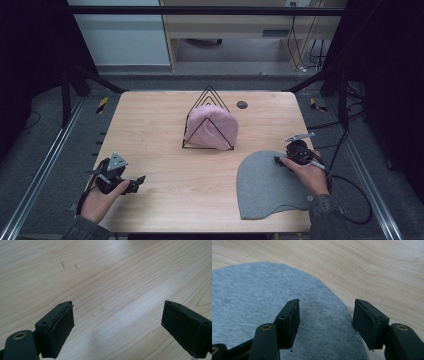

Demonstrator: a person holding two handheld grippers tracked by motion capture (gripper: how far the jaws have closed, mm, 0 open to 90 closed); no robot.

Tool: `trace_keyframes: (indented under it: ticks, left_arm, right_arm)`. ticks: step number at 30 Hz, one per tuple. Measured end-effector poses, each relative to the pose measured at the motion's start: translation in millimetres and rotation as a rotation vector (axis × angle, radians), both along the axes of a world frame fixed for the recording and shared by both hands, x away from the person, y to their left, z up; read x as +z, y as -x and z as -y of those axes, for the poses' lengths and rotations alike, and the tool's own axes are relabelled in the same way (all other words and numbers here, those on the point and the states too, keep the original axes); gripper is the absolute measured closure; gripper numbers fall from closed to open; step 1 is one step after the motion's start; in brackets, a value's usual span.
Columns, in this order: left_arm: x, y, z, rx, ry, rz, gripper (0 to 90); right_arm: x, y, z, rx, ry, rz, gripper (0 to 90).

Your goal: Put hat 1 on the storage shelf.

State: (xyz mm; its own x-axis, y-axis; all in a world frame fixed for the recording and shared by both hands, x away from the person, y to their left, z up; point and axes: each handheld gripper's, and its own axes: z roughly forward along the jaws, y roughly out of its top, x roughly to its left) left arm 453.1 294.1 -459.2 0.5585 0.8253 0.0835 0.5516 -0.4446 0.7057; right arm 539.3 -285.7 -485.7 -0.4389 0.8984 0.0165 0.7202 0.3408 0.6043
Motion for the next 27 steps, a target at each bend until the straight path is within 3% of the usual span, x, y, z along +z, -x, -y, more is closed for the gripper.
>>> trace_keyframes:
  ticks: [7, 8, 10, 12, 13, 14, 15, 18, 22, 24, 27]
  left_arm:
    - [-0.7, -0.5, 0.8, -0.004, -0.005, -0.001, 10.2]
    - [-1.1, -0.6, 1.0, -0.006, -0.011, -0.006, 10.4]
    - [-1.1, -0.6, 1.1, -0.006, -0.013, -0.006, 10.5]
    - [-1.4, -0.7, 1.5, -0.004, -0.012, -0.005, 10.6]
    - [-1.7, -0.9, 1.6, -0.004, -0.013, -0.008, 10.6]
    - [-2.0, -1.2, 1.5, -0.007, -0.019, -0.011, 10.7]
    - [-2.6, -1.4, 2.0, -0.005, -0.016, -0.012, 10.7]
    - [-3.6, -2.1, 2.5, -0.008, -0.023, -0.018, 10.7]
    - [-4.2, -2.7, 2.6, -0.012, -0.023, -0.023, 10.7]
    - [-4.5, -2.8, 3.3, -0.017, -0.024, -0.026, 10.7]
    - [-5.3, -3.0, 4.5, -0.024, -0.028, -0.031, 10.6]
  right_arm:
    - [-2.0, 2.3, 2.4, 0.007, -0.007, -0.011, 44.1]
    - [-0.8, 3.9, 2.5, 0.019, -0.009, -0.019, 50.8]
    - [-0.3, 4.9, 2.5, 0.026, -0.006, -0.023, 53.7]
    - [0.4, 8.4, 1.6, 0.040, -0.014, -0.026, 65.3]
    - [0.4, 8.4, 1.6, 0.040, -0.014, -0.026, 65.3]
    - [0.5, 10.7, -0.1, 0.055, -0.023, -0.026, 74.2]
    - [0.5, 10.7, -0.1, 0.055, -0.023, -0.026, 74.2]
    - [3.1, 14.4, -3.0, 0.077, -0.034, -0.014, 85.6]
    - [8.5, 18.5, -5.2, 0.094, -0.049, -0.004, 86.3]
    - [17.3, 24.9, -7.4, 0.116, -0.066, 0.035, 86.4]
    - [23.4, 29.8, -9.6, 0.134, -0.076, 0.055, 86.5]
